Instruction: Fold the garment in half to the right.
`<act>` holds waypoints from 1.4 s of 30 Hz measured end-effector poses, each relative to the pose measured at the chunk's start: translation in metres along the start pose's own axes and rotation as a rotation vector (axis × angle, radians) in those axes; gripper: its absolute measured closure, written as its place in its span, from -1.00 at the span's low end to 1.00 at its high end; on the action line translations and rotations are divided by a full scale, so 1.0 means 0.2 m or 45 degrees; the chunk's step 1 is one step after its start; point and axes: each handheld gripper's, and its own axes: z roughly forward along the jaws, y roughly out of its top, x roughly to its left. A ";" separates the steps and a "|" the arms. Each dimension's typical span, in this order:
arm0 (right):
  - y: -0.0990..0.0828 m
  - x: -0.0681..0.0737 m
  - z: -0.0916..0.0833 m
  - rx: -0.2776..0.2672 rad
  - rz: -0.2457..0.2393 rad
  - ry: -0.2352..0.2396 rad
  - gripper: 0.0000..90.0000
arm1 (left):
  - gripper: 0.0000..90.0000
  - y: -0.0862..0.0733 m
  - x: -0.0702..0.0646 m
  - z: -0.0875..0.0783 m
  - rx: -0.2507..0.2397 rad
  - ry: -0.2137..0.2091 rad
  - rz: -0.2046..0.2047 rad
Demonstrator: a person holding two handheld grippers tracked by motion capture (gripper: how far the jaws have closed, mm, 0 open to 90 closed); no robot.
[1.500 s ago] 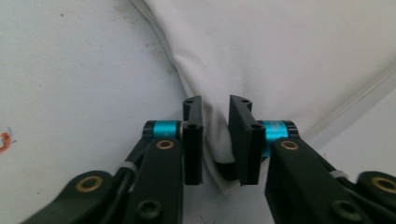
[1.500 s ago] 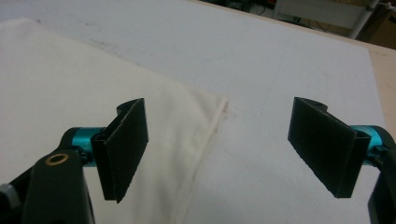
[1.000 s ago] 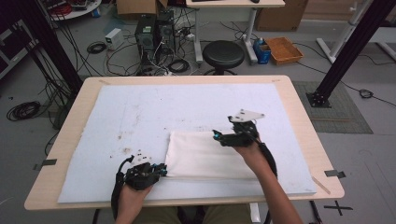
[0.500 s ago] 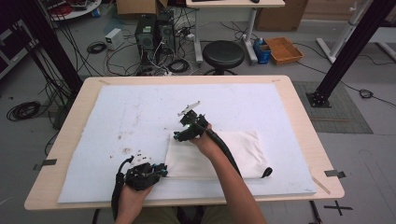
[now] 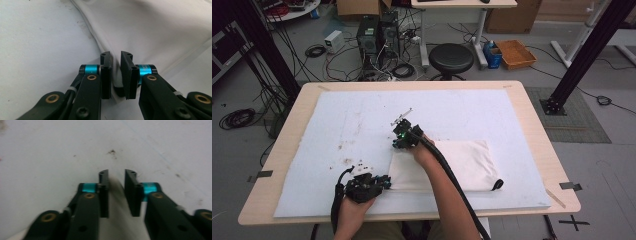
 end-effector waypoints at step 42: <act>-0.57 -0.44 -0.75 -0.501 0.116 -0.137 0.97 | 0.90 0.58 -0.61 0.36 -0.040 -0.507 0.142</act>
